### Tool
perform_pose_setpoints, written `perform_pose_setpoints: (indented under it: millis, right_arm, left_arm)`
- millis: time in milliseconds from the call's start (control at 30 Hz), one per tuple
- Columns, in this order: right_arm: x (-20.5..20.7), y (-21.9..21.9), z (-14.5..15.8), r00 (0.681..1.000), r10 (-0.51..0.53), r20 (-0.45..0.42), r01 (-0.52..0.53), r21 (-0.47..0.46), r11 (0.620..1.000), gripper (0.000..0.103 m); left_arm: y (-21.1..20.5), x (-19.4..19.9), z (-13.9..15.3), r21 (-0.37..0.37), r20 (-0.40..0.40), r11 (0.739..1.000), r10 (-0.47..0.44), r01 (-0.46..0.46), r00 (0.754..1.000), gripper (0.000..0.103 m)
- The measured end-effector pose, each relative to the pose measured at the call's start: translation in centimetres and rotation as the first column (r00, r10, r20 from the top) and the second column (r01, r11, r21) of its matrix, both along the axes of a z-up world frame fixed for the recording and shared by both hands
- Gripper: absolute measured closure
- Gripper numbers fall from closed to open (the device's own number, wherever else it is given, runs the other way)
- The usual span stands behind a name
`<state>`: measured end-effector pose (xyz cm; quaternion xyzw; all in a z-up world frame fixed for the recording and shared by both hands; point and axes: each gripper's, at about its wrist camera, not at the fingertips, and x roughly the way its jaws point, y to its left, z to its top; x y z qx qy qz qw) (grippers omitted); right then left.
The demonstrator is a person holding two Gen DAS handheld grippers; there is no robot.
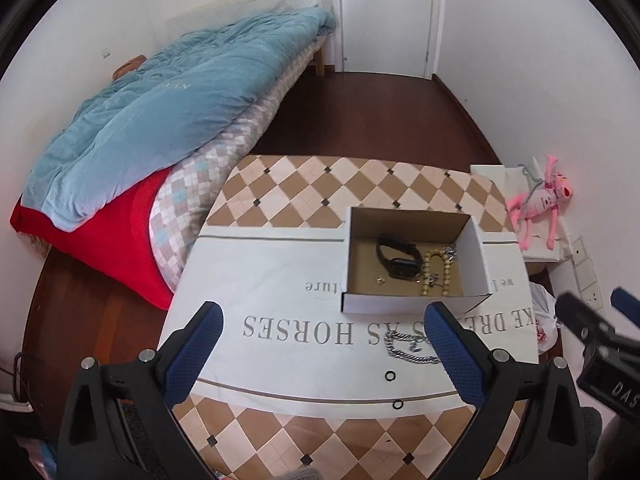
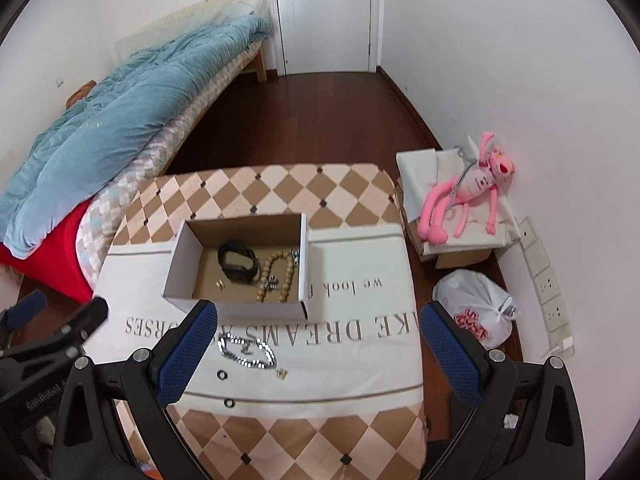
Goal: Organize jewelry
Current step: 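Withdraw both tools from the box, then grasp the silver chain bracelet with the right gripper while the left grasps a black ring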
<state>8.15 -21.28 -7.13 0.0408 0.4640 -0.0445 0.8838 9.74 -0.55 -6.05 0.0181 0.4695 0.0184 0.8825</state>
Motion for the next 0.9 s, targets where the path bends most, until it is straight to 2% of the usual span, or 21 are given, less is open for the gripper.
perform_pose_setpoints:
  millis: [133,267,333,400,600,667,733,800,833,867,900]
  right_arm:
    - [-0.3,-0.2,-3.2,0.998,0.012,-0.061,-0.009,0.045,0.999,0.001]
    - [0.4,-0.2,-8.5,0.988,0.052,-0.145,-0.032,0.141,0.989,0.015]
    - [0.8,-0.1,-11.0,0.982,0.072,-0.172,-0.036,0.201,0.979,0.019]
    - [1.3,0.5,-13.4,0.976,0.087,-0.197,-0.042,0.221,0.974,0.024]
    - [2.8,3.0,-17.2,0.962,0.135,-0.237,-0.092,0.184,0.979,0.042]
    - [3.4,4.1,-18.4,0.950,0.159,-0.268,-0.123,0.146,0.982,0.046]
    - [3.4,5.6,-19.0,0.947,0.192,-0.257,-0.185,0.051,0.981,0.048]
    - [3.3,6.0,-19.1,0.951,0.194,-0.239,-0.190,0.039,0.981,0.052]
    - [3.4,6.1,-19.2,0.955,0.183,-0.234,-0.183,0.023,0.983,0.071]
    - [3.4,6.3,-19.2,0.957,0.177,-0.228,-0.186,-0.018,0.982,0.095]
    - [3.5,6.2,-19.3,0.958,0.179,-0.224,-0.183,-0.001,0.983,0.095]
  left_arm:
    - [0.5,0.1,-3.3,0.041,-0.041,0.999,0.022,-0.021,0.999,0.000]
    - [1.2,0.4,-8.3,0.083,-0.114,0.996,0.047,-0.037,0.992,0.000]
    - [1.5,0.7,-10.8,0.109,-0.157,0.993,0.052,-0.035,0.986,0.000]
    - [1.8,0.9,-12.4,0.120,-0.185,0.992,0.055,-0.033,0.981,0.000]
    - [2.2,1.6,-15.1,0.120,-0.236,0.993,0.049,-0.021,0.970,0.000]
    - [2.3,1.7,-15.5,0.130,-0.242,0.991,0.045,-0.013,0.969,0.000]
    - [2.2,1.5,-15.7,0.139,-0.244,0.990,0.038,-0.004,0.969,0.000]
    - [2.3,1.4,-15.9,0.144,-0.247,0.990,0.035,0.001,0.968,0.000]
    - [2.4,1.4,-15.9,0.145,-0.248,0.989,0.036,0.000,0.968,0.000]
    - [2.4,1.4,-15.9,0.145,-0.249,0.989,0.036,0.001,0.968,0.000]
    - [2.5,1.4,-15.9,0.144,-0.251,0.990,0.036,0.000,0.967,0.000]
